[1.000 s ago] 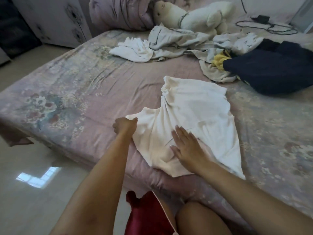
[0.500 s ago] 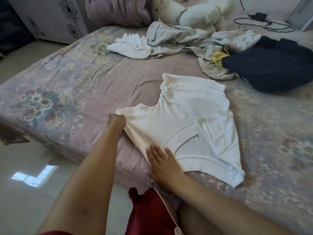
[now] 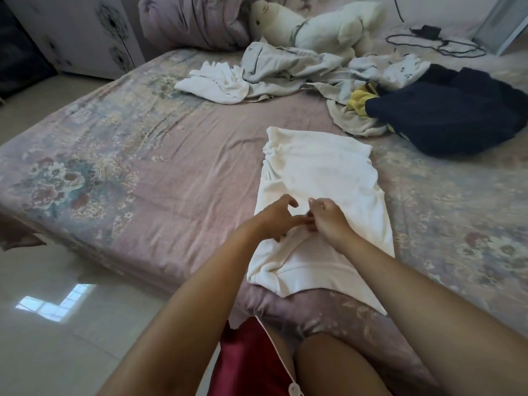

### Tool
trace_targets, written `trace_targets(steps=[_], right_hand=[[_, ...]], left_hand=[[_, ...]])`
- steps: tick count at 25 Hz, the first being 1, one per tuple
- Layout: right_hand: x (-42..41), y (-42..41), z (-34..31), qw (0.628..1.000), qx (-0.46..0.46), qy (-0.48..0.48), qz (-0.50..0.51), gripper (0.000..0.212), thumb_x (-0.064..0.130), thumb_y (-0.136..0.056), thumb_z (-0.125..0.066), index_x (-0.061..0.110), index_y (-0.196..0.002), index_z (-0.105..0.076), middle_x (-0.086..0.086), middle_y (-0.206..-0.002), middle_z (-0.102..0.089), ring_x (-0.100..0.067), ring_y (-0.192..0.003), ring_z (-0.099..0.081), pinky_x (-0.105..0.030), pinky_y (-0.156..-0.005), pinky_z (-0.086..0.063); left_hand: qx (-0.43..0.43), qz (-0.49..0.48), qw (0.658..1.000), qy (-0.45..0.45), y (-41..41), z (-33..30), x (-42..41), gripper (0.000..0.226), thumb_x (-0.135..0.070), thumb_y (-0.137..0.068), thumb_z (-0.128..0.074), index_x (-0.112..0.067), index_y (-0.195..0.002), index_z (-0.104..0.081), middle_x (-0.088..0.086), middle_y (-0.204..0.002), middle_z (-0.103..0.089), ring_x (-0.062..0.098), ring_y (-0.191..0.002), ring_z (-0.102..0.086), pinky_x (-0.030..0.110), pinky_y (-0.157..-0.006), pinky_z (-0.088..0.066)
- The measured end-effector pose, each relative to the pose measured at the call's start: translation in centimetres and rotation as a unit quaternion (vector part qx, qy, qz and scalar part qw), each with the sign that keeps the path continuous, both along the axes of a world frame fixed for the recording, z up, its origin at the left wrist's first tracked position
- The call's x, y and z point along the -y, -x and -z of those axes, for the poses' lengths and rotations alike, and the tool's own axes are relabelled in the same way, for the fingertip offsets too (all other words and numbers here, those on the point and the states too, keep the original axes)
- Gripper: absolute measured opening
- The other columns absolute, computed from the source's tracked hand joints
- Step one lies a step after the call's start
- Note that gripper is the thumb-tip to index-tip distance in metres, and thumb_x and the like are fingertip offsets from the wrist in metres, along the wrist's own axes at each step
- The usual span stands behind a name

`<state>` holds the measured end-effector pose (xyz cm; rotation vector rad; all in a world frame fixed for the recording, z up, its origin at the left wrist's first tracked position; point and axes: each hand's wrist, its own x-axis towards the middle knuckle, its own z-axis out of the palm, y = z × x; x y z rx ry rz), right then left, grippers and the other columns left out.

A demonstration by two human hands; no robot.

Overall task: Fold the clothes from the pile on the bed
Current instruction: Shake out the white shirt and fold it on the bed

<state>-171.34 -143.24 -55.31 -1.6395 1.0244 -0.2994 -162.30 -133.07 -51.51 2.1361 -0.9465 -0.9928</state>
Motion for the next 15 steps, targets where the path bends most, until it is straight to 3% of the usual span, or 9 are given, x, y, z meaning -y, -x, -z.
trace_targets(steps=[3, 5, 6, 7, 9, 11, 13, 15], right_hand=[[1.0, -1.6, -0.1, 0.999, 0.007, -0.036, 0.036, 0.062, 0.044, -0.089, -0.054, 0.006, -0.135, -0.036, -0.013, -0.122, -0.057, -0.029, -0.108, -0.059, -0.041, -0.095, -0.049], [1.2, -2.8, 0.0, 0.999, -0.021, -0.014, 0.027, 0.064, 0.038, -0.089, -0.06, 0.004, -0.136, -0.034, -0.006, -0.127, -0.051, -0.027, -0.116, -0.053, -0.033, -0.096, -0.044], [1.2, -3.3, 0.0, 0.998, -0.058, 0.032, 0.01, 0.064, 0.038, -0.088, -0.061, 0.004, -0.136, -0.034, -0.005, -0.128, -0.047, -0.027, -0.12, -0.048, -0.031, -0.095, -0.041], [1.2, -3.7, 0.0, 0.989, -0.102, 0.108, -0.014, 0.063, 0.039, -0.088, -0.061, 0.004, -0.135, -0.037, -0.008, -0.13, -0.045, -0.029, -0.123, -0.044, -0.033, -0.095, -0.039], [1.3, -4.3, -0.2, 0.942, -0.18, 0.27, -0.087, 0.058, 0.045, -0.089, -0.057, 0.01, -0.133, -0.043, -0.011, -0.133, -0.04, -0.031, -0.125, -0.036, -0.038, -0.097, -0.036], [1.7, -5.1, -0.3, 0.914, -0.213, 0.314, -0.142, 0.055, 0.05, -0.09, -0.053, 0.017, -0.133, -0.047, -0.009, -0.134, -0.04, -0.03, -0.125, -0.032, -0.039, -0.098, -0.034], [1.8, -5.8, -0.4, 0.921, -0.212, 0.289, -0.152, 0.051, 0.052, -0.089, -0.053, 0.02, -0.129, -0.051, -0.007, -0.131, -0.045, -0.03, -0.124, -0.034, -0.038, -0.096, -0.034], [1.5, -6.5, -0.1, 0.92, -0.192, 0.305, -0.157, 0.049, 0.048, -0.088, -0.055, 0.021, -0.128, -0.049, -0.005, -0.129, -0.049, -0.028, -0.123, -0.037, -0.038, -0.094, -0.034]], left_hand=[[0.217, 0.013, 0.976, 0.016, 0.0, 2.4, -3.1, 0.047, -0.032, -0.089, -0.061, -0.01, -0.127, -0.045, 0.008, -0.103, -0.054, 0.02, -0.083, -0.052, 0.031, -0.068, -0.043], [0.407, 0.042, 0.912, 0.041, 0.5, 4.5, -5.5, 0.055, -0.035, -0.081, -0.066, -0.004, -0.124, -0.053, 0.013, -0.11, -0.055, 0.029, -0.095, -0.057, 0.037, -0.071, -0.047], [0.454, 0.063, 0.888, 0.032, 0.9, 5.2, -6.3, 0.06, -0.04, -0.077, -0.062, -0.001, -0.121, -0.056, 0.015, -0.113, -0.057, 0.034, -0.1, -0.058, 0.04, -0.074, -0.05], [0.475, 0.081, 0.876, 0.022, 1.1, 5.9, -6.7, 0.067, -0.046, -0.077, -0.05, 0.001, -0.124, -0.055, 0.018, -0.122, -0.056, 0.037, -0.111, -0.056, 0.043, -0.084, -0.05], [0.409, 0.128, 0.903, -0.024, 1.5, 6.8, -7.2, 0.083, -0.054, -0.081, -0.017, -0.001, -0.144, -0.032, 0.02, -0.151, -0.027, 0.034, -0.141, -0.024, 0.046, -0.113, -0.025], [0.377, 0.168, 0.909, -0.048, 1.2, 7.4, -7.8, 0.085, -0.058, -0.079, 0.004, -0.016, -0.151, -0.007, 0.011, -0.158, 0.004, 0.024, -0.145, 0.009, 0.044, -0.119, -0.002], [0.388, 0.193, 0.9, -0.037, 0.8, 7.8, -8.3, 0.075, -0.06, -0.082, 0.007, -0.029, -0.15, -0.003, 0.009, -0.157, 0.009, 0.024, -0.144, 0.011, 0.045, -0.117, 0.001], [0.428, 0.211, 0.878, -0.031, 0.5, 8.2, -8.5, 0.067, -0.058, -0.092, 0.005, -0.031, -0.149, -0.016, 0.019, -0.155, -0.013, 0.033, -0.143, -0.012, 0.052, -0.112, -0.014]])
